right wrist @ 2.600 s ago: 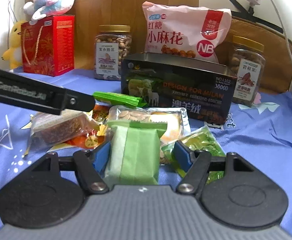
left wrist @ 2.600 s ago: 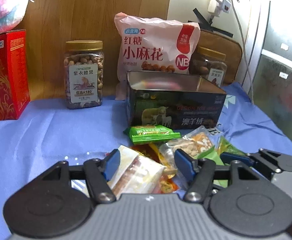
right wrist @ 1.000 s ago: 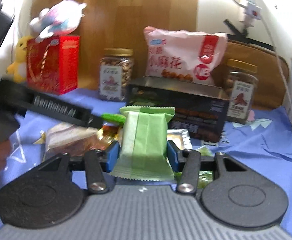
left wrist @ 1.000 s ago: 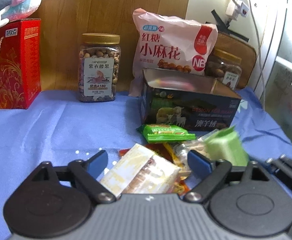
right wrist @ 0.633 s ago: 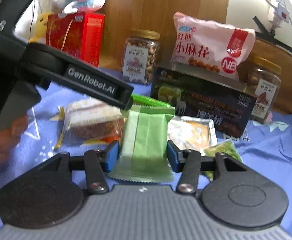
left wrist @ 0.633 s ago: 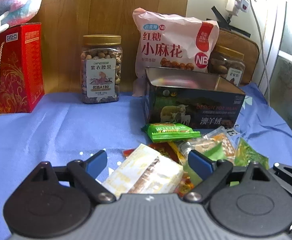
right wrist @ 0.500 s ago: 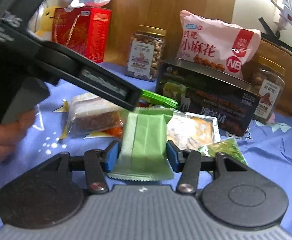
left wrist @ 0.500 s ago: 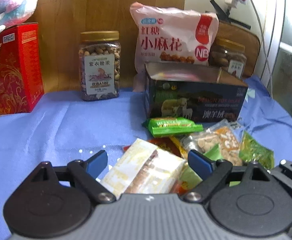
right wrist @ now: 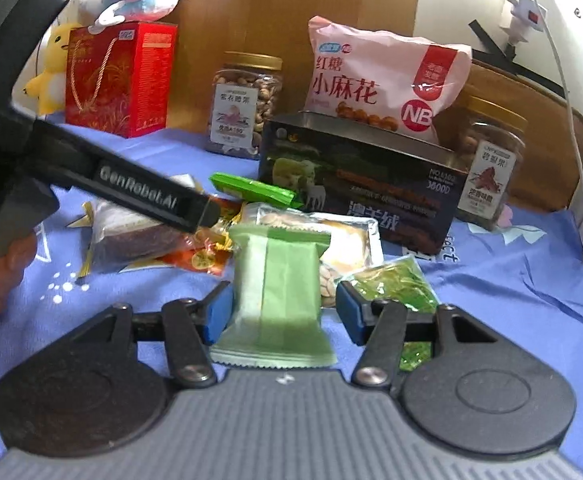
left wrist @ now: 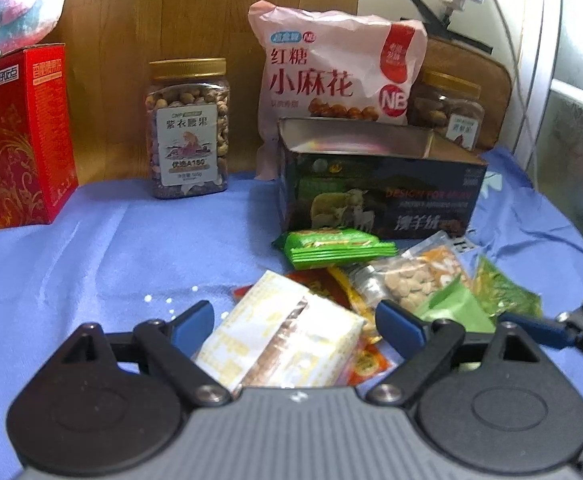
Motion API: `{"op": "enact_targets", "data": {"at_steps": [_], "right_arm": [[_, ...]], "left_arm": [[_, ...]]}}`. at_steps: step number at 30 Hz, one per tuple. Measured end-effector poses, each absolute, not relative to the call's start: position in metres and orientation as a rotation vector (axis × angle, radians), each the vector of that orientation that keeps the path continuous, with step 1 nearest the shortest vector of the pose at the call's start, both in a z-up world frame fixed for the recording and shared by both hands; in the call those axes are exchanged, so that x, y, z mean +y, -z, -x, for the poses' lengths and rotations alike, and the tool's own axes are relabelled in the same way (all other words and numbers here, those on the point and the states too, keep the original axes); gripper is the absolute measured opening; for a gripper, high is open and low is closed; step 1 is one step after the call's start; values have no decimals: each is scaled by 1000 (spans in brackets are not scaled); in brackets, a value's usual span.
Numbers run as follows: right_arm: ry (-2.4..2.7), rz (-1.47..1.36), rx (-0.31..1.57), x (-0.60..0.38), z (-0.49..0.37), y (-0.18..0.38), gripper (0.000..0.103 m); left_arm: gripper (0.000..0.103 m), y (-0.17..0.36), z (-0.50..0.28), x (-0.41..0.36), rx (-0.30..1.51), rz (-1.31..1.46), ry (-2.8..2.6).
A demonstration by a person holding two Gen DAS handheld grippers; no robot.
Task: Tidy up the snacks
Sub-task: 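Lift the green pastry packet with the right tool, then carry the green pastry packet into the tin box and open the right tool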
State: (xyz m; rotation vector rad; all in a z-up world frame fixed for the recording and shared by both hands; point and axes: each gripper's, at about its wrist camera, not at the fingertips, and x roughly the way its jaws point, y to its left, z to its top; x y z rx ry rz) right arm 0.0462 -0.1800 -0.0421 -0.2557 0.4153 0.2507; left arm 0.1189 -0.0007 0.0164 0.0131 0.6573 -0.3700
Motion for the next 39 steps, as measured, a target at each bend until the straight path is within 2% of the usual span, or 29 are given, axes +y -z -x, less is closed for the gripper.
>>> {"op": "enact_targets", "data": {"at_steps": [3,4,5,6,16,24,31,36,39], "right_arm": [[-279,278,432,-175,-47,46,59],[-278,296,434,-172,-47,48,57],[-275,315,428,-170,-47,49,50],[-274,325,423,-169,-46,48,50],[-228,266,370,-190,-40,36,50],[-268,254,388,-192,-35,49,50],[-292,231,336,-198,-24,44,50],[-338,249,349,-197,-22,51,50],[-355,233,331,-198,-21,50,50]], "left_arm": [[91,-20,-113,-2,623,-20,392],[91,-20,-112,-4,617,-30,399],[91,-19,-111,-6,615,-41,399],[90,-19,-111,-8,613,-54,396],[89,-18,-111,-6,602,-44,403],[89,-24,-107,-1,540,-19,424],[78,-32,-116,23,614,181,568],[80,-43,-87,11,572,150,711],[81,-38,-81,-10,616,76,695]]}}
